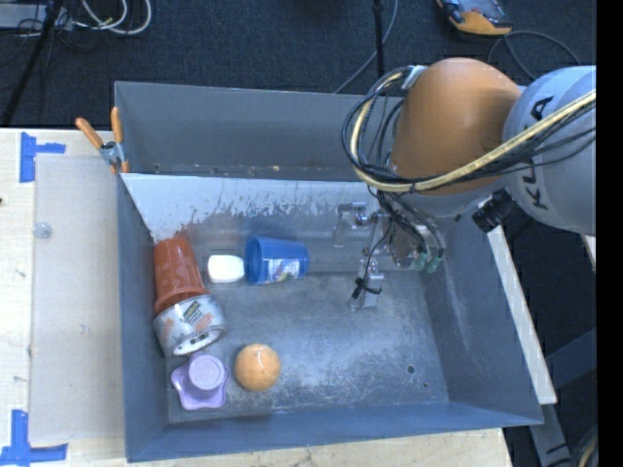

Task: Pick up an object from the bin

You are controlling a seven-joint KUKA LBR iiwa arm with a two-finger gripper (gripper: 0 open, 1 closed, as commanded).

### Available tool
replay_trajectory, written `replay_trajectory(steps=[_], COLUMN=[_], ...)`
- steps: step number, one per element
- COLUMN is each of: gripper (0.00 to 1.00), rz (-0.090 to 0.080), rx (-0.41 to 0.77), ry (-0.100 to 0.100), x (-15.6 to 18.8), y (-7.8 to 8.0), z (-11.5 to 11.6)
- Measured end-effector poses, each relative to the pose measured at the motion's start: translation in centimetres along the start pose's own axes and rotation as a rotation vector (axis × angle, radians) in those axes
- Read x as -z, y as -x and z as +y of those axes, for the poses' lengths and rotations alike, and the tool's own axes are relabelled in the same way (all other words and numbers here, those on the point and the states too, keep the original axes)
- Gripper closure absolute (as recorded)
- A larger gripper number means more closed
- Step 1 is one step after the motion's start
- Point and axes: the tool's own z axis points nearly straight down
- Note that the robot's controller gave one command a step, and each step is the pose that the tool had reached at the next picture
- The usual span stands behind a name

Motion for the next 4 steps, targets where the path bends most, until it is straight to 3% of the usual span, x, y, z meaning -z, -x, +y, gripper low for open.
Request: replay_trajectory(steps=[2, 3, 4], gripper=[0.0, 0.0, 0.0], rz=[-0.014, -0.01, -0.009], rx=[0.037, 0.138, 0.15], ry=[-0.002, 0.0, 0.0], x=[-0.8, -6.2, -7.7], y=[-0.1, -2.2, -2.8], z=[0.9, 4.6, 5.5])
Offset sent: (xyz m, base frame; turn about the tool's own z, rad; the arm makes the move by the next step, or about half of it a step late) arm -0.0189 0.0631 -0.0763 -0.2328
